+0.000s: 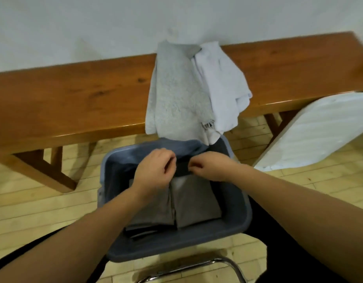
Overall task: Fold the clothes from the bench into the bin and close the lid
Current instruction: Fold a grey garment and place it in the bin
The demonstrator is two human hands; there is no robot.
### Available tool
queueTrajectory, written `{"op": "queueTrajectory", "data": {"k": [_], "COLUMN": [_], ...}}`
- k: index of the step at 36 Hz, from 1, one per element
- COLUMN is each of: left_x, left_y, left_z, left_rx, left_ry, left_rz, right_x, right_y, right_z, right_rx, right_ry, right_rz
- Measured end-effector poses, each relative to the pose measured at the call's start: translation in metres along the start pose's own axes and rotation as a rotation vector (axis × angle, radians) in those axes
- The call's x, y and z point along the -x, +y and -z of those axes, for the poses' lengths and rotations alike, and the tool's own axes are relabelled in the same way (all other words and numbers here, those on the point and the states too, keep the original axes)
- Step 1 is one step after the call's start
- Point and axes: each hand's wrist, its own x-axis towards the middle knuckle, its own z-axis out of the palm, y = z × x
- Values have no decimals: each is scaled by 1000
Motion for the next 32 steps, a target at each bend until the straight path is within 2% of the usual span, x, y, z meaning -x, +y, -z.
{"op": "queueTrajectory", "data": {"k": [2, 5, 7, 9, 10, 14, 15, 20, 23, 27, 32], "left_x": [-15, -35, -45, -56, -61, -73, -75, -80, -81, -80, -78], "left_y": [5, 11, 15, 17, 19, 19, 17, 10, 12, 12, 18], "left_z": [18, 29, 32, 32, 32, 33, 33, 31, 35, 41, 58], "left_rx": [-137, -257, -318, -390, -420, -437, -451, -439, -348, -256, 36], "left_ry": [126, 243, 259, 210, 171, 86, 89, 158, 148, 37, 75], "left_rz": [-162, -228, -225, -203, -187, -113, -121, -161, -82, 52, 229], "right_x": [11, 20, 21, 16, 13, 0, -2, -8, -10, -6, 1], "right_y": [-8, -9, -8, -4, -2, 9, 11, 8, 5, -4, -27], "right_z": [20, 40, 52, 62, 67, 81, 82, 81, 80, 88, 101], "right_rx": [61, 112, 184, 255, 266, 215, 193, -28, -121, -241, -65], "right_ry": [229, 571, 787, 904, 893, 630, 607, 683, 719, 675, 576], "right_rz": [134, 339, 381, 321, 261, 49, 24, -51, -70, -127, -228]}}
